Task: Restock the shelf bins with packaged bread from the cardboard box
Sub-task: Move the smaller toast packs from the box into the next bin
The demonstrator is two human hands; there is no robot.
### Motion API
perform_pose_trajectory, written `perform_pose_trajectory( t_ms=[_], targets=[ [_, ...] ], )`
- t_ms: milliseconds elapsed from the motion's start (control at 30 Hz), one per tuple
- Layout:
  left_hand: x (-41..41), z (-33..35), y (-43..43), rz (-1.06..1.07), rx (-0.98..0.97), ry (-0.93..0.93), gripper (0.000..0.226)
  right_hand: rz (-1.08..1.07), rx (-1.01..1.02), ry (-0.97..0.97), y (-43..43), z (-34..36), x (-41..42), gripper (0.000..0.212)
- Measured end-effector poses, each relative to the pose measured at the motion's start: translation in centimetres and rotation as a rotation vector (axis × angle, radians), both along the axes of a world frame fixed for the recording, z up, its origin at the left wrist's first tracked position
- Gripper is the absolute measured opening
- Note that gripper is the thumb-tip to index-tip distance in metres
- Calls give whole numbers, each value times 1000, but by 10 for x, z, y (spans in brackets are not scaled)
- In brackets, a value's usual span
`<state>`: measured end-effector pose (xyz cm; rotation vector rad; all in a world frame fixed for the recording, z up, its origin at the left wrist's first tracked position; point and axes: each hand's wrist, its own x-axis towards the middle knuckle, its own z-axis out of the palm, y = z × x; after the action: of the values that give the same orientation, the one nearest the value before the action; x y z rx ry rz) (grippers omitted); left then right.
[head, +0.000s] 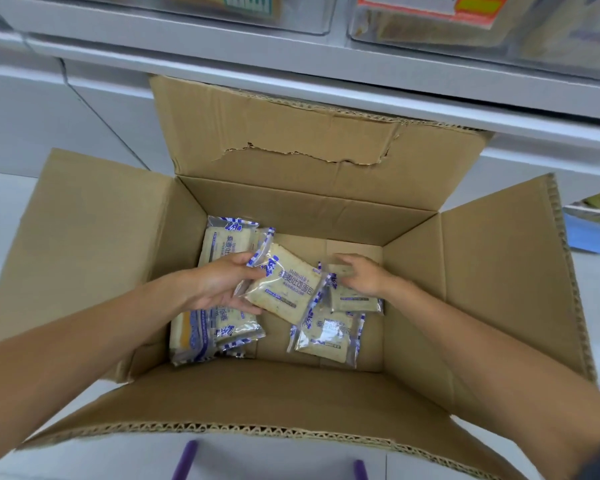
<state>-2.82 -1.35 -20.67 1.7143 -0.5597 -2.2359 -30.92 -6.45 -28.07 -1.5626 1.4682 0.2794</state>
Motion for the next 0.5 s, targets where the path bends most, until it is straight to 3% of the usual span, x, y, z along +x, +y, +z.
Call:
perform_pose_trajectory(
  t_ms=[100,200,267,367,500],
  targets=[
    [9,-2,7,63,27,-48,50,186,-49,212,7,-23,-1,66],
    [20,-7,11,65,3,-86,60,288,-114,272,12,-19,8,37],
    [24,-6,13,41,-46,-140,61,164,-48,58,10,-10,13,16],
    [24,-5,9,-17,-160,-266,53,19,-8,-304,1,25,21,17],
    [-1,22,0,-43,-256,-262,52,-116,-69,-543,-9,84,45,17]
  ],
)
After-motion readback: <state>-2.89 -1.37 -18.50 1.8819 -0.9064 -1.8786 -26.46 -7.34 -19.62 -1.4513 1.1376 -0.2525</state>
